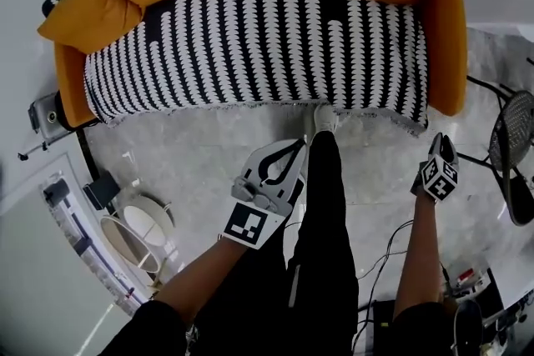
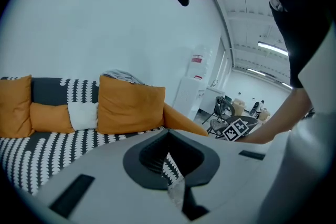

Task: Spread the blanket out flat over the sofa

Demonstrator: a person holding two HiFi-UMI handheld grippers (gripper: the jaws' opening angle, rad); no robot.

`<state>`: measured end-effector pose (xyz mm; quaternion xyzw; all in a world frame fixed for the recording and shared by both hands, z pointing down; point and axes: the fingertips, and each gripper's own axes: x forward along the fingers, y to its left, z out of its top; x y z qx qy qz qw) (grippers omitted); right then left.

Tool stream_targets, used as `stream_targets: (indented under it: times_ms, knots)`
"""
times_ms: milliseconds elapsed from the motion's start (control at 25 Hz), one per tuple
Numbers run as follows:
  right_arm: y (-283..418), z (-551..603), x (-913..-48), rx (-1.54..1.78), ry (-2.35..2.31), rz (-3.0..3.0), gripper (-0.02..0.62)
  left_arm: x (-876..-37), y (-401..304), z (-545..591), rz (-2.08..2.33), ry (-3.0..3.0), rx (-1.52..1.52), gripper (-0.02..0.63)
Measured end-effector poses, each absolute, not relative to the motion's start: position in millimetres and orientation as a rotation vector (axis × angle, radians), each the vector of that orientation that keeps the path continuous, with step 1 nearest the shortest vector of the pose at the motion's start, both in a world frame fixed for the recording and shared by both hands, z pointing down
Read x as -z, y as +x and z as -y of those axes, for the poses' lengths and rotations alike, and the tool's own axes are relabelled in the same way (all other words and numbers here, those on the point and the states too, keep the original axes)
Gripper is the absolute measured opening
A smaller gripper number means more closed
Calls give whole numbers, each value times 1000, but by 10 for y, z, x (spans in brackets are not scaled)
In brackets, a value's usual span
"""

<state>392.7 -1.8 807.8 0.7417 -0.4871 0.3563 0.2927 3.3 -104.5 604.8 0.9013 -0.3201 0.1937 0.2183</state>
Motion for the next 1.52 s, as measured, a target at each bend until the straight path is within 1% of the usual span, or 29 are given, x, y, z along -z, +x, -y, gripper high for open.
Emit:
stream_targets:
  times_ms: [80, 120, 600, 800, 960, 1120, 1360, 1520]
  knots:
    - [3806, 60, -8031, -948, 1972, 1353, 107, -6010, 20, 1010, 886, 2487, -519, 6]
    - [3764, 81, -7997, -948, 1976, 1373, 110, -5980, 28, 996, 886, 2481, -503, 6]
    - [3203, 178, -7284, -894, 2036, 1546, 110, -5421, 163, 747, 854, 2567, -406, 6]
    - [2626, 145, -6938, -894, 1988, 1660, 110, -5155, -130, 533, 856, 2577, -403, 6]
    - [2119, 259, -6923, -882, 1876, 1785, 110, -5187, -243, 457, 891, 2547, -415, 6]
    - [1406, 420, -7304, -870, 1673, 1919, 110, -5367, -349, 463, 965, 2522, -405, 6]
    - [54, 601, -8479, -813, 1230, 2037, 118, -5811, -679, 528, 1064, 2438, -351, 6]
    - [-372, 805, -9299, -786, 1113, 2032, 124, -6346, -826, 490, 1078, 2409, -372, 6]
